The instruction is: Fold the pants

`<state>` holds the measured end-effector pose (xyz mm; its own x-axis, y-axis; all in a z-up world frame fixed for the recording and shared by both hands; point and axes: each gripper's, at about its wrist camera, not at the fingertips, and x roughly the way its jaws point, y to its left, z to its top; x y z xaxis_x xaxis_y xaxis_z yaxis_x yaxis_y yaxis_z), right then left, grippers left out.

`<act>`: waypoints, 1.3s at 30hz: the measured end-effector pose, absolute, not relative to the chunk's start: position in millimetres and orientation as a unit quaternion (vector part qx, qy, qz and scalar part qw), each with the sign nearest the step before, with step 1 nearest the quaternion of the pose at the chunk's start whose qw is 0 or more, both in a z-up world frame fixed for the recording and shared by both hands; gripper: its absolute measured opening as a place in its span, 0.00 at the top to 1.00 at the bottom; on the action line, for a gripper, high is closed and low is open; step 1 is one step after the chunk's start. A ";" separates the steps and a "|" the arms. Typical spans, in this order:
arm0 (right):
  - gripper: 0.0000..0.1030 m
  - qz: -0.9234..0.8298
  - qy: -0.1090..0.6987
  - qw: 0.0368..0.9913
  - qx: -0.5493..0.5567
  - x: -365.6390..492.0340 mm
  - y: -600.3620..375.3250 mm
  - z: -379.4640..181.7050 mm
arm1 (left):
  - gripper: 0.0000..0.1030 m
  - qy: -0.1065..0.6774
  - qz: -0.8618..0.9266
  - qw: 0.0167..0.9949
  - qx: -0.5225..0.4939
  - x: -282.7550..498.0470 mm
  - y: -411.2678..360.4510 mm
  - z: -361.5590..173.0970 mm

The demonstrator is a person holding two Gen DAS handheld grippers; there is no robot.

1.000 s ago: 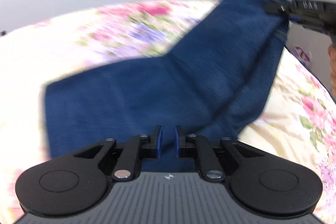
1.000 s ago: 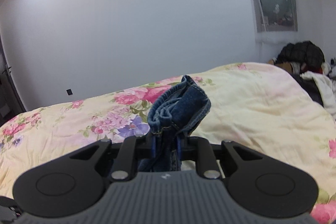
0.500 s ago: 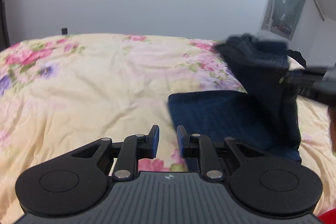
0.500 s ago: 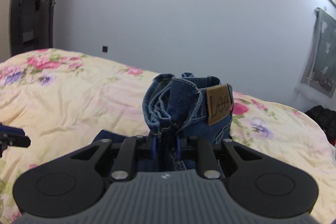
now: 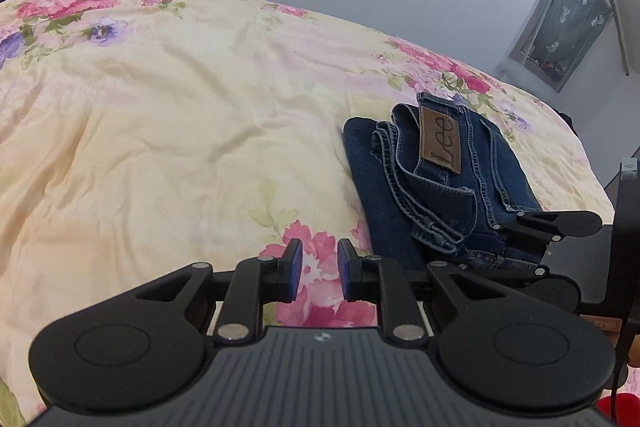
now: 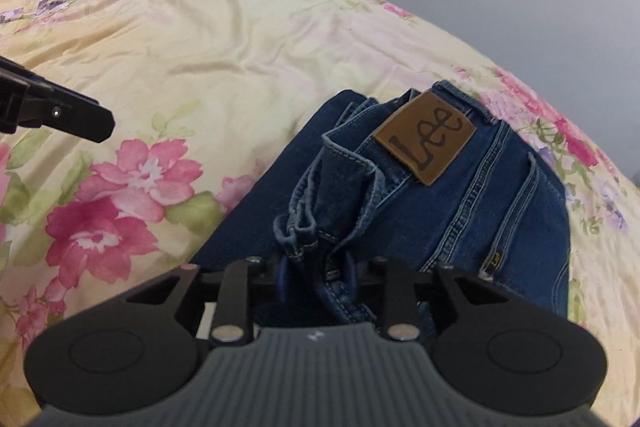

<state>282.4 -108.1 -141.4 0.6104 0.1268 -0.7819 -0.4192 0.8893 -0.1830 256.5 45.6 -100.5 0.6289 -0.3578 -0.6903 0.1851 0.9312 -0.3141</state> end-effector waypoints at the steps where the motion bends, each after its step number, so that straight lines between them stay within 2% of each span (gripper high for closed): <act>1: 0.66 0.162 0.417 0.878 -0.169 282.2 -108.6 -139.8 | 0.75 0.402 -0.155 0.896 -0.104 254.9 44.4 -100.0; 5: 0.55 0.187 0.430 0.873 -0.136 277.6 -116.4 -124.4 | 0.69 0.401 -0.169 0.895 -0.103 250.3 41.8 -97.1; 11: 0.54 0.199 0.434 0.877 -0.054 272.1 -145.9 -85.4 | 0.65 0.403 -0.182 0.886 -0.142 261.7 39.1 -89.4; 15: 0.54 0.159 0.404 0.900 -0.044 271.7 -167.6 -67.4 | 0.53 0.388 -0.196 0.886 -0.158 280.0 27.3 -81.0; 18: 0.55 0.106 0.382 0.916 -0.063 281.3 -186.0 -65.7 | 0.49 0.386 -0.211 0.875 -0.201 302.0 18.5 -83.3; 21: 0.64 0.073 0.377 0.921 -0.063 300.1 -209.5 -70.4 | 0.39 0.380 -0.217 0.873 -0.215 324.2 5.5 -88.4; 25: 0.84 0.054 0.384 0.921 -0.041 331.9 -237.9 -79.4 | 0.29 0.400 -0.228 0.857 -0.231 358.8 -8.0 -108.9; 26: 0.90 0.054 0.389 0.919 -0.035 340.2 -243.4 -82.0 | 0.29 0.409 -0.229 0.851 -0.238 368.3 -9.4 -116.4; 27: 0.91 0.057 0.394 0.917 -0.030 347.5 -247.3 -84.6 | 0.29 0.417 -0.231 0.843 -0.248 377.0 -9.7 -124.1; 34: 0.92 0.104 0.431 0.896 0.003 378.8 -249.9 -118.3 | 0.28 0.430 -0.260 0.813 -0.294 412.2 -9.9 -158.9; 35: 0.98 0.113 0.431 0.895 0.001 378.9 -247.0 -121.8 | 0.29 0.428 -0.265 0.811 -0.298 414.5 -10.6 -160.5; 37: 1.00 0.128 0.438 0.890 0.007 378.5 -241.8 -128.0 | 0.47 0.425 -0.278 0.807 -0.301 418.4 -13.8 -161.7; 39: 1.00 0.130 0.436 0.890 -0.011 376.8 -236.6 -130.2 | 0.53 0.419 -0.286 0.809 -0.296 419.7 -19.0 -158.5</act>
<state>376.8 -236.6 -130.2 0.5855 0.2220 -0.7797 -0.2408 0.9660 0.0942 419.7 -19.0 -158.5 0.4850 -0.7112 -0.5089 0.2142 0.6608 -0.7193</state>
